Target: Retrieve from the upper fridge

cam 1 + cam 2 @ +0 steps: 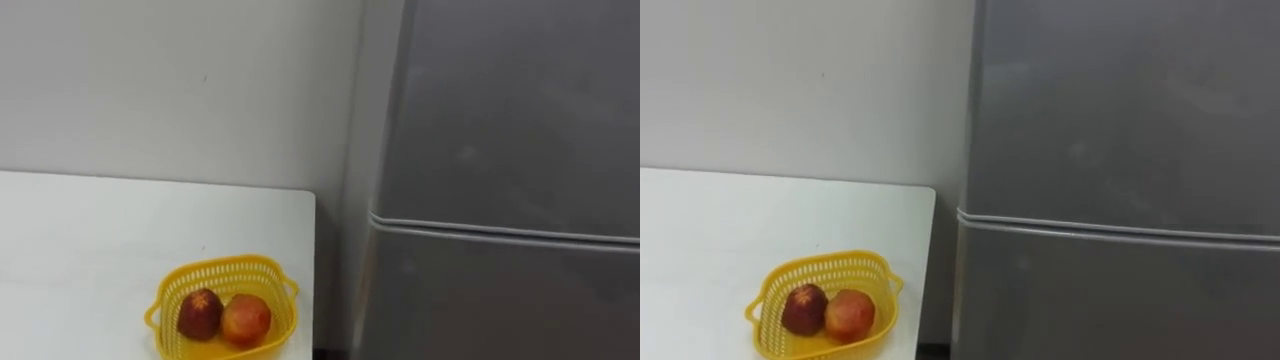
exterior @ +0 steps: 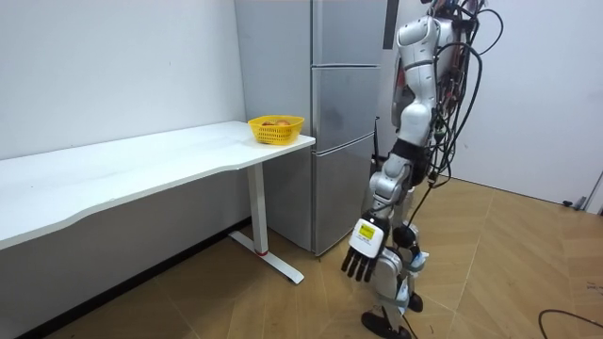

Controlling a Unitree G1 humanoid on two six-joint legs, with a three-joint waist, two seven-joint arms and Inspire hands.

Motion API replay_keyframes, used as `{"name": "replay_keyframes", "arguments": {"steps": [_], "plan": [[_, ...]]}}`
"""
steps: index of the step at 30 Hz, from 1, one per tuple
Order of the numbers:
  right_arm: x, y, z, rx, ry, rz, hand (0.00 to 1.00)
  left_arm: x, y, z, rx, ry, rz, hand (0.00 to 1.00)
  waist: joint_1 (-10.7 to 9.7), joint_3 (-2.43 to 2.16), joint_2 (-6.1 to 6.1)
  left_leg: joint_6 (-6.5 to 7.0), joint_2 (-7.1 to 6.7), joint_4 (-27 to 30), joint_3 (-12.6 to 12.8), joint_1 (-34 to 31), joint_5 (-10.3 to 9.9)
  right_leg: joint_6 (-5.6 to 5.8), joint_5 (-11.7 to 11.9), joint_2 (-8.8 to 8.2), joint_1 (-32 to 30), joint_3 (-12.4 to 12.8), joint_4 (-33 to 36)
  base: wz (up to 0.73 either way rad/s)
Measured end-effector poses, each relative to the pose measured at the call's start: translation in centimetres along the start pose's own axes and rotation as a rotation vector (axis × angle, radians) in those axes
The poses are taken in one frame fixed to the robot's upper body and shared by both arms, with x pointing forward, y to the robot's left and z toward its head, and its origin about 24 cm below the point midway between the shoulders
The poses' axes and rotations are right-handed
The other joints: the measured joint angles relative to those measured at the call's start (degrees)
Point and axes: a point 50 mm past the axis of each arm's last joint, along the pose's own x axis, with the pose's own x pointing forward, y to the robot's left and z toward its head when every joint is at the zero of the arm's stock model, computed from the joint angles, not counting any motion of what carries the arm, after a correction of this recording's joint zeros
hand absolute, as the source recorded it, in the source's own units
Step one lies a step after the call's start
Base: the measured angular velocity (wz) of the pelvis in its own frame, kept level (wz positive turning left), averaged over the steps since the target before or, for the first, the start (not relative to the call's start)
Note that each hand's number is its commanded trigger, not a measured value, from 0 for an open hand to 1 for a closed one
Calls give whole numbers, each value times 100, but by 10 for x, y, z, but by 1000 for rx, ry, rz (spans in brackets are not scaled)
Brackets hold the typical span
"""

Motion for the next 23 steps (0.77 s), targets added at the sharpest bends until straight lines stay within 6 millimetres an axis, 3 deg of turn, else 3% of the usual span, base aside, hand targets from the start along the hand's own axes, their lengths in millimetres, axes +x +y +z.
{"name": "replay_keyframes", "arguments": {"steps": [1, 4, 7, 12, 16, 23], "plan": [[0, -13, -27, -35, 109, -42, 0, 0, -2, 2, -2, -3, -4, 0, -44, -2, 84, 1, -5, -2, 4, 3, 0, 8, -9, -2, -2, 24, 3, -5], [-11, -37, -81, -133, 315, -88, 0, 0, 0, 3, -3, -6, -3, 0, -68, 3, 130, -3, -16, -5, 89, 90, -2, -8, -104, 0, 3, 132, 104, -13], [-19, -49, -104, -203, 414, -80, 0, 1, -2, 5, -1, 1, -24, 0, -81, 10, 101, -6, -4, -6, 105, 127, -4, -9, -119, -28, 8, 157, 104, -4], [-29, -54, -126, -445, 488, 52, 0, 1, -5, 4, 15, 22, -57, 0, -12, 33, 14, -2, -10, -33, 133, 171, -9, 1, -138, 2, -8, 202, 88, -2], [-36, -53, -137, -671, 514, 189, 0, 2, -5, 8, 29, 34, -60, 0, 35, 7, 82, 1, -14, -19, 133, 188, -9, 14, -123, 0, 13, 202, 90, -1], [-41, -41, -143, -901, 530, 353, 0, 3, -6, 17, 36, 25, -58, 0, 115, 52, 258, 1, -18, -86, 163, 280, -13, 5, -136, 4, 57, 213, 89, -2]]}}
